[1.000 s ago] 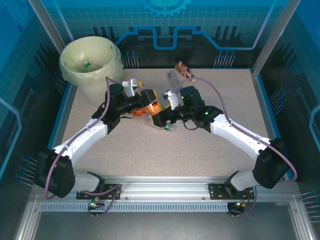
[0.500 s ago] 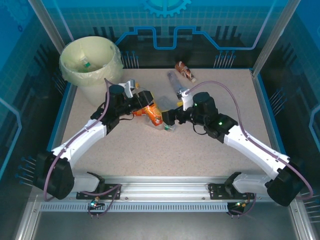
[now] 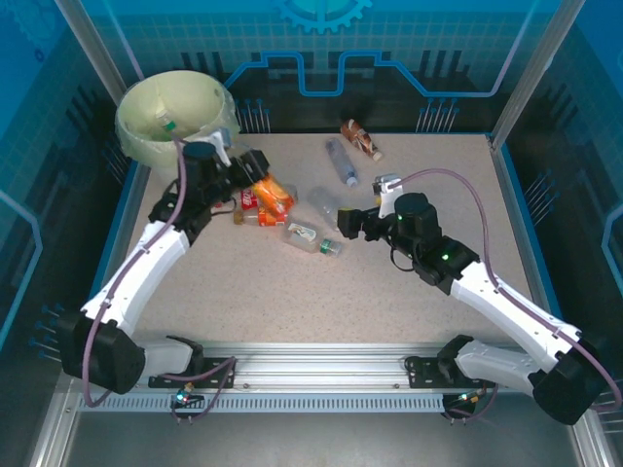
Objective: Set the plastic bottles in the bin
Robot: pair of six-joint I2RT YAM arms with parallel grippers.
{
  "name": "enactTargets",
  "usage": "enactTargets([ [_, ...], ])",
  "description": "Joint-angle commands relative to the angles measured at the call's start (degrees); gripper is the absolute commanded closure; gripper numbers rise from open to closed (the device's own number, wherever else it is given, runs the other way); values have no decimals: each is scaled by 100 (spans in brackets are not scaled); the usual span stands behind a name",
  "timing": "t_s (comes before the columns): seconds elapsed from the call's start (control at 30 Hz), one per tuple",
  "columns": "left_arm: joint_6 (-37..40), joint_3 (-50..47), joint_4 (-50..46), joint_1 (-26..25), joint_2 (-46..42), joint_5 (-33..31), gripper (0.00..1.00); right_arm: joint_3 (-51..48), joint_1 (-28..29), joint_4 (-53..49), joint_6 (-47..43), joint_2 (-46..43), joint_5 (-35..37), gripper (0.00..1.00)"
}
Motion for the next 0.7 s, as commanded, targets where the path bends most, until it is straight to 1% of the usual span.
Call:
enactTargets([
  [0.0, 608, 780, -229, 438, 5, -433, 48, -91, -145, 228, 136, -86, 86, 0],
  [0.13, 981, 1735, -234, 755, 427, -592, 48, -73, -222, 220, 114, -53, 0, 0],
  [0.2, 1134, 2157, -191, 877, 674, -812, 47, -61, -246, 211, 130, -30, -9, 0],
  [0.33, 1518, 2607, 275, 1079, 1123, -1619, 46, -70, -249, 220, 219, 19, -22, 0],
  [0.4, 1651, 2817, 390, 1219, 1363, -1883, 47, -77, -255, 204, 263, 29, -45, 0],
  [0.57, 1957, 3243, 468, 1545, 1955, -2082, 47, -50, -266, 100, 308, 8, -63, 0],
  [0.67, 2083, 3394, 466, 1704, 2279, -1958, 46, -17, -275, 28, 299, 2, -63, 0],
])
